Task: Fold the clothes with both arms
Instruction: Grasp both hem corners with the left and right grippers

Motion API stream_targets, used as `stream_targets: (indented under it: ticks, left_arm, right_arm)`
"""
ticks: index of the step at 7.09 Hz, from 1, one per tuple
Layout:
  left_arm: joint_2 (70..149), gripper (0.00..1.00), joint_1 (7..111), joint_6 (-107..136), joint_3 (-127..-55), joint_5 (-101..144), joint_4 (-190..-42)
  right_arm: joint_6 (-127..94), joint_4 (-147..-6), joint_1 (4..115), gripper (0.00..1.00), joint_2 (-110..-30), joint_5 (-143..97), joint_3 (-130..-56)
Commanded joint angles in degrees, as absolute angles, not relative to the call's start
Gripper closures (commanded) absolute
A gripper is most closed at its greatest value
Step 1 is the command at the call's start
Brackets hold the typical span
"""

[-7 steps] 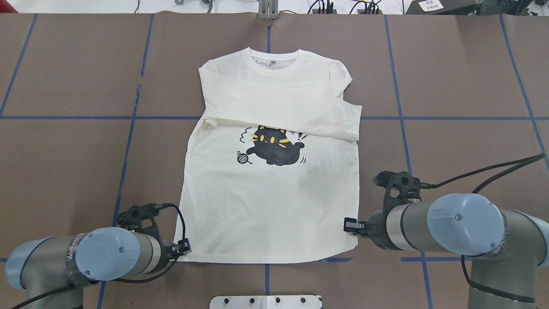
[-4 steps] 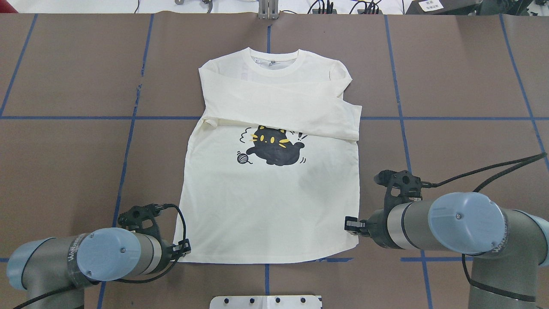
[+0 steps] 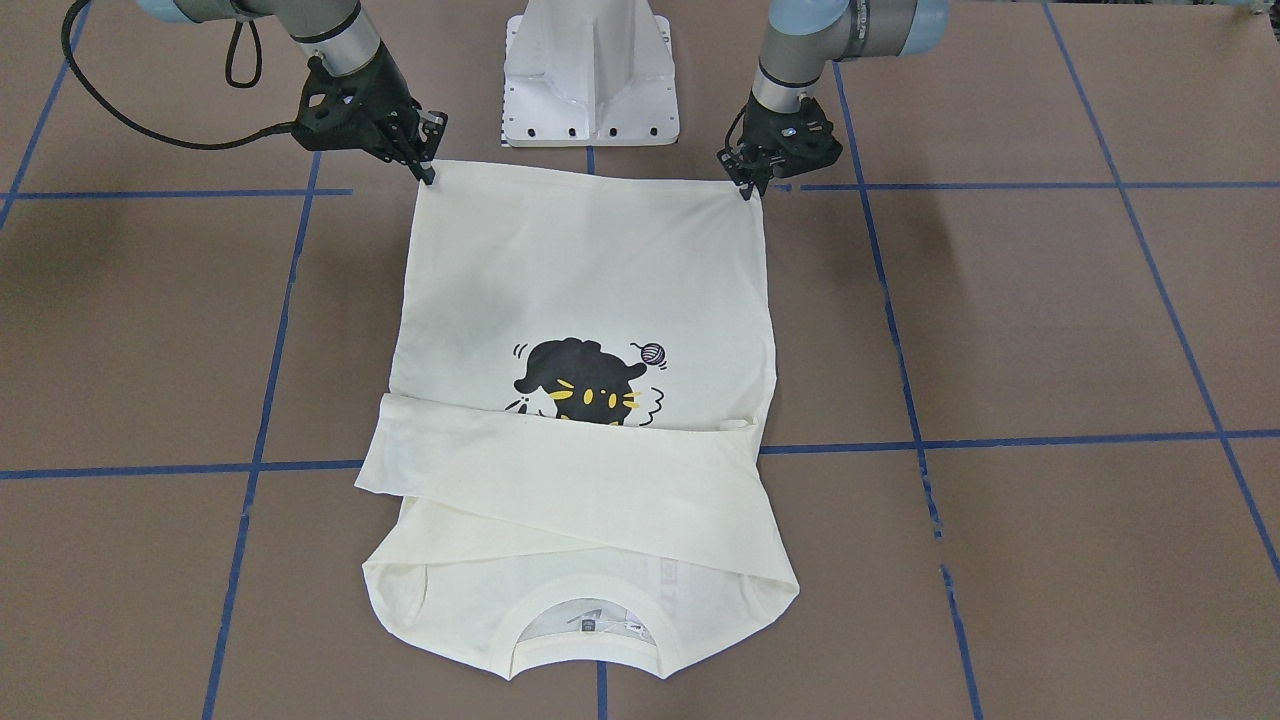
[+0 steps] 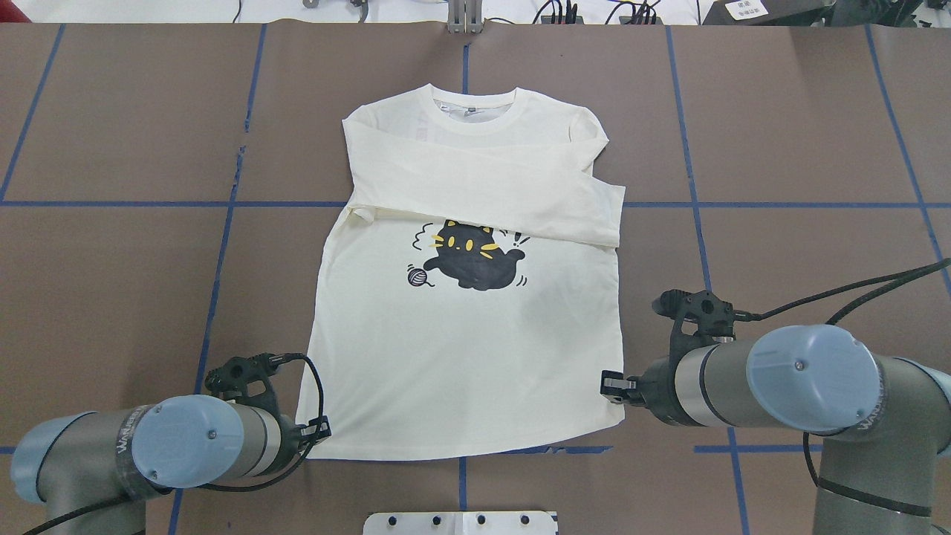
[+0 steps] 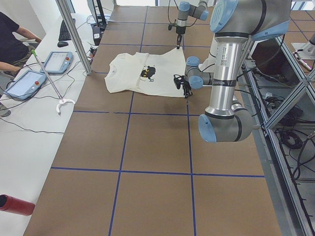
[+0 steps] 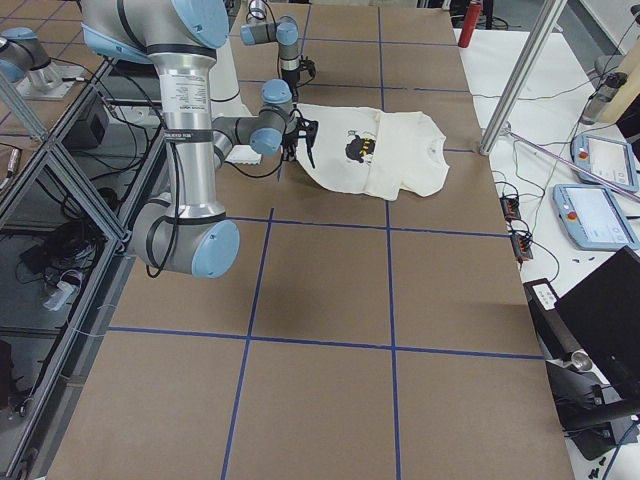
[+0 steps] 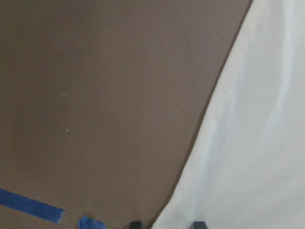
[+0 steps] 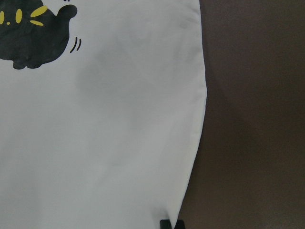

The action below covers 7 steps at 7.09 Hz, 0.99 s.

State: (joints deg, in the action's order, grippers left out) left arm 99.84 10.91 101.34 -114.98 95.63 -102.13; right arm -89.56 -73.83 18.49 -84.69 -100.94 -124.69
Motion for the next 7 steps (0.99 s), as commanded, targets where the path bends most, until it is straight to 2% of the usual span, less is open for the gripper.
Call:
stream_targets:
  ticks: [1,3,7]
  left_arm:
    - [99.84,0.99,10.99,101.34,-115.22,95.62,-102.13]
    - [99.06,1.00,11.77,101.25,-119.15,95.62,-102.04]
    - [98.70,1.00,6.54,101.34,-137.24,95.80,-86.25]
  right_arm:
    - [-89.56,-73.83,18.54,1.00,-84.73,-100.99,-124.72]
    - [-89.47,-73.83,18.98,1.00,-85.34,-101.86,-124.80]
    - [-88.86,-73.30,19.87,1.00,-94.19,-111.51,-133.48]
